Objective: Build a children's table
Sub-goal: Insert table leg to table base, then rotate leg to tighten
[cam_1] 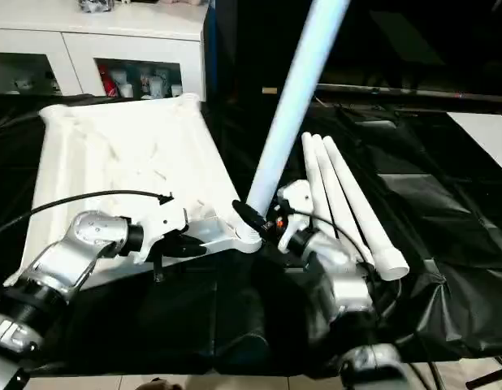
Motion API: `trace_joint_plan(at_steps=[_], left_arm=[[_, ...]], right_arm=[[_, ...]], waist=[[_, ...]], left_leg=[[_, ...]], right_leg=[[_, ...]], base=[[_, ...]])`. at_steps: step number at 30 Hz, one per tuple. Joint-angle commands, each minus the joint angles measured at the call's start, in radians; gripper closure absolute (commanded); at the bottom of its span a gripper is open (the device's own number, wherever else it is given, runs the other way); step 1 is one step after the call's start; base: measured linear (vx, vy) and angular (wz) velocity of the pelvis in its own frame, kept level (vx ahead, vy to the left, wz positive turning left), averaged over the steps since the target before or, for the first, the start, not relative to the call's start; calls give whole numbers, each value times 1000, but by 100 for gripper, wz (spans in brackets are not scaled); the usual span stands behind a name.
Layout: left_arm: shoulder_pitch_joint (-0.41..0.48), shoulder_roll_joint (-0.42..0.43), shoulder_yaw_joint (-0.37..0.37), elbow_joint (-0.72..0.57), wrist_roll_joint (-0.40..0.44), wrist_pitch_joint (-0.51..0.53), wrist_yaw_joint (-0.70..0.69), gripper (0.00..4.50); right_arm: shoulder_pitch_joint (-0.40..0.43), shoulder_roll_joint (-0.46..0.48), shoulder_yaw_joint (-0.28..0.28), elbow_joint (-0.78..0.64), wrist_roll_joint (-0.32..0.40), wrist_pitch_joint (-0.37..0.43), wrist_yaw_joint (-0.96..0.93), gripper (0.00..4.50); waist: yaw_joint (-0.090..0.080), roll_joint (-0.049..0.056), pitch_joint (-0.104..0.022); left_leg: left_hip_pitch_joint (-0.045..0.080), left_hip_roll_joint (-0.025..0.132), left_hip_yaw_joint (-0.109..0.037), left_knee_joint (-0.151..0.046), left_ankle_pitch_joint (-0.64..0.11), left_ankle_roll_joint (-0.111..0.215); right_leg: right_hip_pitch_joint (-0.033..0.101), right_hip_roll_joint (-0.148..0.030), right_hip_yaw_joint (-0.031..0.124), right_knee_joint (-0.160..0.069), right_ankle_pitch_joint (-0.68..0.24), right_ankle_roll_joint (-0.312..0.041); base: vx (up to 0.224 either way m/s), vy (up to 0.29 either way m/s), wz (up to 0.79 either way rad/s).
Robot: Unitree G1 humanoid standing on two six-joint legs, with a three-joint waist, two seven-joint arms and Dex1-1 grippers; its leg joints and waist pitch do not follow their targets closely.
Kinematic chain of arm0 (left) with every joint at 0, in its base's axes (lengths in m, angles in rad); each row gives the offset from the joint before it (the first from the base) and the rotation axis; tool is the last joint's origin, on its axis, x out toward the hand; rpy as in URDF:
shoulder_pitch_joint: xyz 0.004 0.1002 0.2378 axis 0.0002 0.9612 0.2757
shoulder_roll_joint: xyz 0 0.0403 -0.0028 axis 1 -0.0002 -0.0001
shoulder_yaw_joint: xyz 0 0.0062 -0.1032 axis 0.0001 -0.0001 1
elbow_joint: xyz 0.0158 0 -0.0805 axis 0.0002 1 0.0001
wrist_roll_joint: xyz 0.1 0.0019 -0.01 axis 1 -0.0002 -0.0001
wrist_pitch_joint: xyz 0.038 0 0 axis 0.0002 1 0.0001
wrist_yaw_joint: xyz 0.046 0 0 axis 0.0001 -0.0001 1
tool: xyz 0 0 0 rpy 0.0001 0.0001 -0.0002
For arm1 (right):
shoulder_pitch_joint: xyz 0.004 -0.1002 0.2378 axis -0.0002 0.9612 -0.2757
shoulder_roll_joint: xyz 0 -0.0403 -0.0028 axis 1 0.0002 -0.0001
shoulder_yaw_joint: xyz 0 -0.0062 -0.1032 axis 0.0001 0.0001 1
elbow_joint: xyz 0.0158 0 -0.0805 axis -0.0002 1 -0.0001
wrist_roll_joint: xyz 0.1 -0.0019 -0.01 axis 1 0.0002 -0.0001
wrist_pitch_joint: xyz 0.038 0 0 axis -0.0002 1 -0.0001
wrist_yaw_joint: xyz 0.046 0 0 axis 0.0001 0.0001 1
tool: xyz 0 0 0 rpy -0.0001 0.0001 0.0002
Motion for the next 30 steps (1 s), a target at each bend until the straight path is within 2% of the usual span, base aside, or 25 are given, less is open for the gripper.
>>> trace_joint_plan(at_steps=[1,2,4,6,9,10,11,15,17,19,22,23,26,28,29,30], left_arm=[[-19,14,-29,7,33,-6,-29,450],[-21,17,-33,6,35,-6,-34,450],[-26,22,-40,10,37,-14,-45,450],[-27,23,-42,12,37,-17,-46,450],[-35,23,-45,20,42,-25,-59,450],[-35,23,-46,21,43,-29,-63,450],[-36,24,-46,19,41,-31,-69,450],[-35,33,-48,6,27,-45,-110,450],[-35,43,-52,-3,22,-53,-133,450],[-35,55,-57,-9,20,-62,-154,450],[-37,69,-62,-11,19,-72,-180,450],[-37,76,-64,-12,18,-76,-193,450],[-37,87,-67,-14,17,-92,-227,450],[-37,97,-72,-12,24,-104,-240,450],[-39,106,-78,-9,32,-115,-248,450],[-40,112,-83,-5,37,-122,-255,450]], right_arm=[[33,-32,29,83,-52,80,18,261],[29,-41,37,79,-53,92,40,261],[19,-71,77,74,-64,115,112,261],[18,-77,85,73,-68,116,124,261],[15,-106,130,72,-91,130,201,261],[14,-113,142,77,-101,127,223,261],[11,-118,148,84,-103,132,240,261],[-2,-142,187,106,-110,164,324,261],[-9,-151,201,120,-122,153,341,261],[-16,-153,201,132,-123,147,342,261],[-25,-149,190,141,-123,144,345,261],[-27,-147,186,142,-122,142,346,261],[-28,-147,185,139,-116,142,361,261],[-20,-150,196,131,-118,140,376,261],[-13,-153,208,126,-125,135,384,261],[-6,-154,219,123,-131,130,394,261]], waist=[[-5,15,-42],[-5,14,-42],[-5,11,-43],[-3,13,-44],[-1,11,-46],[1,6,-46],[2,8,-47],[4,8,-52],[5,8,-55],[6,2,-56],[6,3,-55],[6,-1,-55],[7,0,-54],[8,1,-53],[8,5,-53],[6,3,-53]], left_leg=[[33,59,-32,-90,-493,-70],[35,60,-30,-89,-485,-67],[33,59,-28,-89,-466,-60],[31,60,-26,-88,-438,-53],[29,59,-25,-87,-411,-44],[29,59,-23,-86,-395,-39],[31,60,-23,-86,-387,-37],[30,62,-22,-87,-345,-28],[31,62,-20,-85,-317,-20],[29,60,-17,-82,-294,-10],[32,62,-17,-85,-315,-17],[33,62,-17,-86,-323,-18],[34,63,-18,-88,-356,-29],[36,65,-19,-90,-373,-38],[37,65,-20,-91,-377,-41],[37,65,-20,-92,-387,-46]], right_leg=[[-2,-70,44,-105,-358,-175],[-4,-68,45,-105,-333,-182],[2,-66,43,-101,-296,-195],[5,-66,43,-97,-263,-203],[10,-66,41,-95,-241,-210],[11,-67,40,-95,-237,-211],[12,-68,40,-95,-231,-212],[19,-62,35,-86,-135,-231],[22,-62,34,-82,-78,-244],[25,-62,33,-78,-45,-251],[24,-61,33,-80,-57,-250],[23,-61,33,-82,-65,-249],[21,-63,34,-86,-119,-241],[19,-63,35,-87,-138,-237],[18,-63,35,-87,-139,-236],[18,-62,35,-87,-139,-235]], base=[[0,0,0],[0,0,0],[0,0,0],[0,0,0],[0,0,0],[0,0,0],[0,0,0],[0,0,0],[0,0,0],[0,0,0],[0,0,0],[0,0,0],[0,0,0],[0,0,0],[0,0,0],[0,0,0]])
